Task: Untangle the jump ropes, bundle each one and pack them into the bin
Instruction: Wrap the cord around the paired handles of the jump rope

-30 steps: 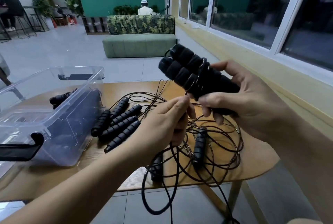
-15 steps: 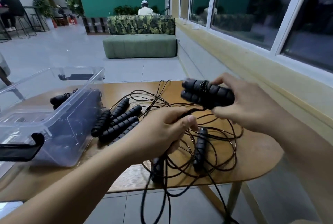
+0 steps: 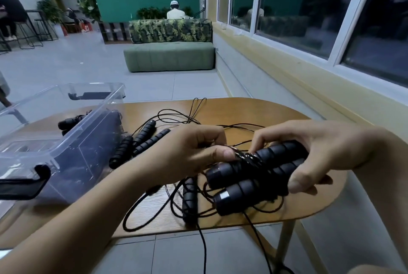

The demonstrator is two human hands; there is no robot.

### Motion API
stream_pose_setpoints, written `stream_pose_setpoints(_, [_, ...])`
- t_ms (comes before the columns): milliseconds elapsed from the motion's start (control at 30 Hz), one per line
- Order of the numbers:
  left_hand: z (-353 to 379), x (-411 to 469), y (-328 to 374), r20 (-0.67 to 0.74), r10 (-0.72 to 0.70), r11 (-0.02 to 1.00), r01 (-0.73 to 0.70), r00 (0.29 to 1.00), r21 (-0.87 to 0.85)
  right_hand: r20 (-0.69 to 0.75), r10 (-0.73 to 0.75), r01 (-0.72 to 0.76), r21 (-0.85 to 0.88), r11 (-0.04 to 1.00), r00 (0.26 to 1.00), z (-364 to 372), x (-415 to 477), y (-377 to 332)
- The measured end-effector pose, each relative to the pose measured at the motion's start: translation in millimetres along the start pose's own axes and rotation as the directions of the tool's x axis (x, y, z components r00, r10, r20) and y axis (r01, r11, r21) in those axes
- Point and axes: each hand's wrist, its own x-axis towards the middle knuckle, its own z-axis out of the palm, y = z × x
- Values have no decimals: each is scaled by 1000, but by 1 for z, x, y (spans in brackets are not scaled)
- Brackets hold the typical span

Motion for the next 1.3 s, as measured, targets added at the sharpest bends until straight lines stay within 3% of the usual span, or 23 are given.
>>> stream_pose_setpoints(100, [4,3,3,-82,30,999,-33,996,-39,7,-149,145,202,969,989,1,4,5])
stream_pose_setpoints(200, [0,2,2,-146,-33,988,10,989,-156,-62,-293,296,340,893,954,3,8,9])
stream_pose_setpoints(300, [4,1,-3,-124,-67,995,57,990,-76,-225,-392,452,397,799,892,10,14,7])
stream_pose_setpoints(400, [19,2,-9,-96,-106,990,97,990,-98,-462,-354,548,404,732,813,20,24,1])
stream_pose_setpoints(567, [40,6,-14,-61,-119,992,115,991,-60,-617,-263,548,332,767,742,38,48,-4])
stream_pose_setpoints(733, [39,7,-26,11,-154,987,154,988,-47,-594,-241,512,341,789,767,45,55,-8])
stream_pose_setpoints(1033, [0,0,-34,65,-207,961,216,976,-175,-662,-228,534,305,788,714,31,39,-3])
stream_pose_setpoints(1233, [15,5,-39,66,-165,984,169,984,-53,-713,-280,610,256,750,643,26,35,-8])
stream_pose_setpoints(1300, [20,11,-49,38,-92,992,88,995,95,-716,-299,622,235,747,631,24,34,-13])
